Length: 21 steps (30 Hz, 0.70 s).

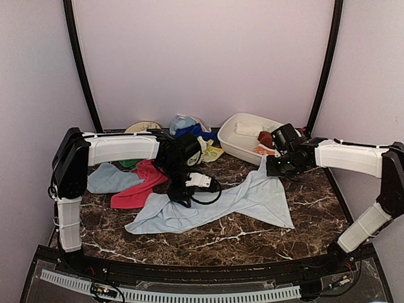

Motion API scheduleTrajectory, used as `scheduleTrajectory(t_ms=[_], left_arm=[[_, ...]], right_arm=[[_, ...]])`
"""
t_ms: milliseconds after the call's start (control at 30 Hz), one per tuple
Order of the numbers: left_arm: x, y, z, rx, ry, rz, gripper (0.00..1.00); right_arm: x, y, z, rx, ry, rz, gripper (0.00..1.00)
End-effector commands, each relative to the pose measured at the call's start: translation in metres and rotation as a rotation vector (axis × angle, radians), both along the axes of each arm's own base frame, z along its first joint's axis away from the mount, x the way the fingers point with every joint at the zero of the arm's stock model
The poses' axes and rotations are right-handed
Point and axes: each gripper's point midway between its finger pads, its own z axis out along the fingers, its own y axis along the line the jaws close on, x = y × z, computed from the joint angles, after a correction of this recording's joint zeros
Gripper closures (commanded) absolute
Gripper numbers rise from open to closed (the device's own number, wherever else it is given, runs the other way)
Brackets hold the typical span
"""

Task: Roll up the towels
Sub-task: Flatten out the towel at the center of the board.

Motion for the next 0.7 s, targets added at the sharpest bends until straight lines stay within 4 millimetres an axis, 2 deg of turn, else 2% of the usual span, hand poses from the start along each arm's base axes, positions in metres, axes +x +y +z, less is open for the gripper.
scheduleTrajectory(t_ms=[0,100,267,333,400,433,467,567,667], left_arm=[[-0.023,0.022,-0.013,0.104,0.083,-0.057,0.43],[-0.012,0.026,-0.026,0.136,0.028,-0.059,0.46],[-0.003,0.031,-0.032,0.175,-0.015,-0.058,0.61],[0.0,0.034,-0.032,0.185,-0.039,-0.06,0.74],[0.001,0.038,-0.029,0.19,-0.055,-0.06,0.92],[0.001,0.038,-0.027,0.186,-0.055,-0.055,0.97],[0.001,0.039,-0.024,0.184,-0.055,-0.045,1.0],[0.009,0.04,-0.005,0.156,-0.093,0.015,1.0],[0.036,0.044,0.038,0.059,-0.203,0.153,1.0]], right_arm=[[0.0,-0.001,0.01,0.031,-0.03,-0.006,1.0],[0.0,0.002,0.013,0.048,-0.037,0.001,1.0],[-0.002,0.004,0.017,0.067,-0.043,0.01,1.0],[-0.002,0.004,0.016,0.066,-0.044,0.012,1.0],[-0.003,0.003,0.015,0.059,-0.041,0.013,1.0],[-0.004,0.002,0.014,0.055,-0.041,0.014,1.0],[-0.004,0.002,0.013,0.052,-0.038,0.014,1.0],[-0.005,0.0,0.011,0.035,-0.03,0.014,1.0],[-0.007,-0.008,0.011,0.001,-0.025,0.001,1.0]])
